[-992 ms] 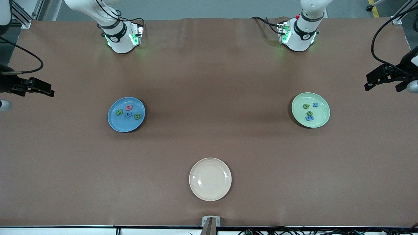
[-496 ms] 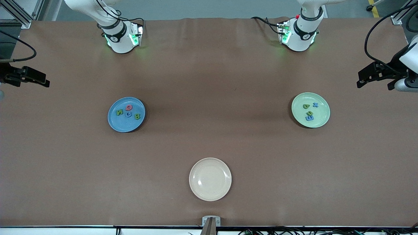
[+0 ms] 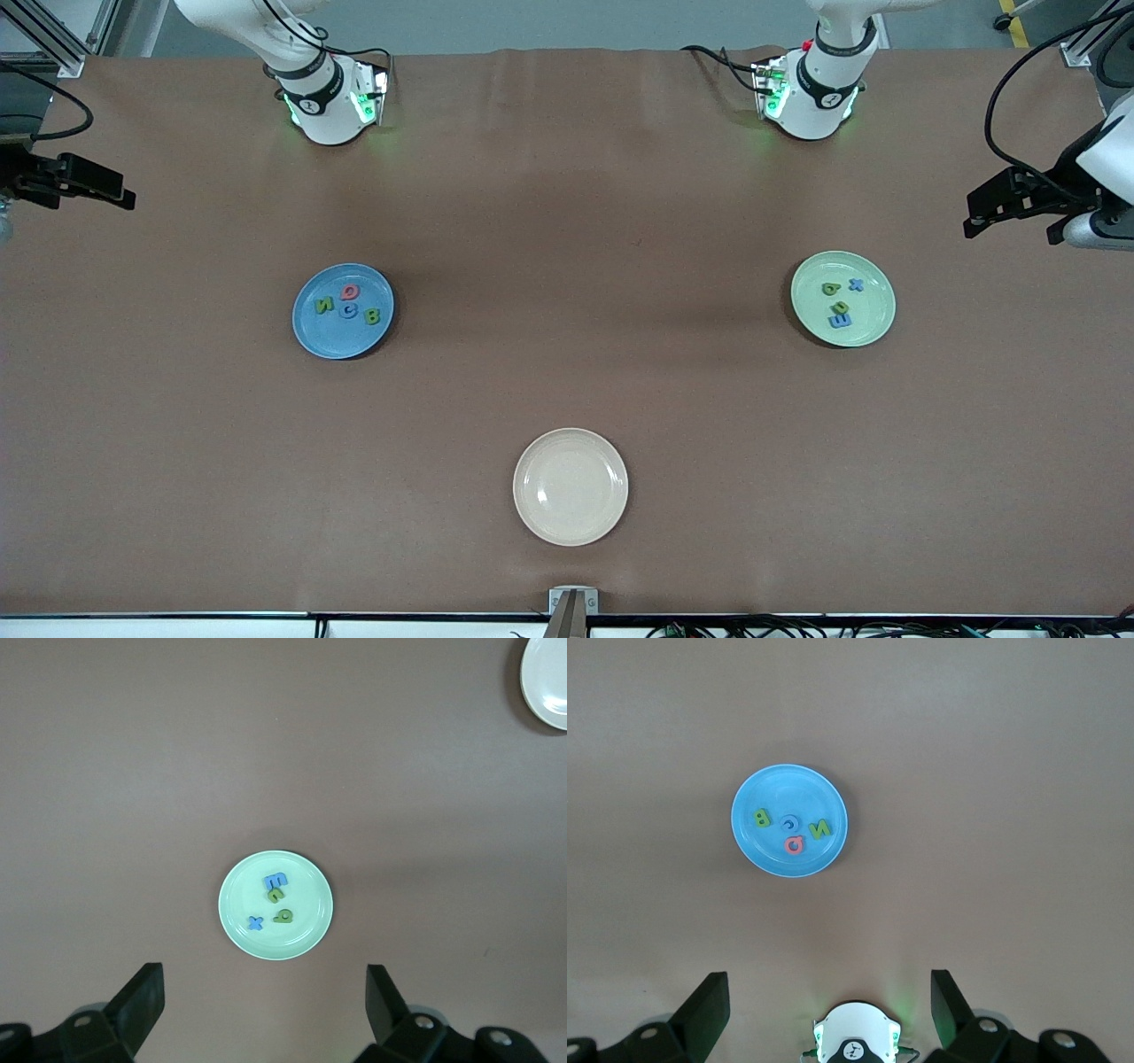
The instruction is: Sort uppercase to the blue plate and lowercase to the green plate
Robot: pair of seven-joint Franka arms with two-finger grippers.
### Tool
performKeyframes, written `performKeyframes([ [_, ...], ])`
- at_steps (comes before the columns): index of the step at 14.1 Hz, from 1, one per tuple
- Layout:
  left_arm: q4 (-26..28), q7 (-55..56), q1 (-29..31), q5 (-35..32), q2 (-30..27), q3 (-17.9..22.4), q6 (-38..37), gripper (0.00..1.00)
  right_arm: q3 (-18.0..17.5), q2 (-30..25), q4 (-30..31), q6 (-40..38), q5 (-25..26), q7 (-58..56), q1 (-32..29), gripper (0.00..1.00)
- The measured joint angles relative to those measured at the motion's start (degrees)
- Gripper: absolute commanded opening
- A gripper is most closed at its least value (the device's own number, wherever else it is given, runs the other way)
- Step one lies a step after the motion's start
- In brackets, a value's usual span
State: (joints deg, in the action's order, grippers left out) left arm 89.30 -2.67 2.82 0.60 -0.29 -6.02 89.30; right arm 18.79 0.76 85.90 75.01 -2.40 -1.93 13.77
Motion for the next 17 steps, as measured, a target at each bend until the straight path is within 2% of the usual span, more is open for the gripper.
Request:
performKeyframes([
  [2,0.0,0.4,-3.6,0.0,0.1,3.5,0.0,1.0,-4.3,-1.5,2.1,1.5,0.0,-0.1,-4.0,1.0],
  [4,0.0,0.4,-4.7,0.0,0.1,4.7,0.0,1.0,-8.8,-3.5,4.8,3.5,0.0,-0.1,-7.6,1.0],
  [5,0.0,0.4,-4.7,0.0,0.1,4.7,0.0,1.0,-9.8,-4.7,6.4,4.5,0.0,-0.1,-8.5,1.0],
  [12,-0.2,0.4,-4.6,0.0,0.1,4.9,0.0,1.0,-12.7,-11.4,15.5,9.0,0.0,-0.1,-11.0,1.0],
  [17,-1.4,0.4,-4.5,0.0,-0.1,4.9,0.0,1.0,-15.4,-12.5,16.4,9.4,0.0,-0.1,-13.2,1.0],
])
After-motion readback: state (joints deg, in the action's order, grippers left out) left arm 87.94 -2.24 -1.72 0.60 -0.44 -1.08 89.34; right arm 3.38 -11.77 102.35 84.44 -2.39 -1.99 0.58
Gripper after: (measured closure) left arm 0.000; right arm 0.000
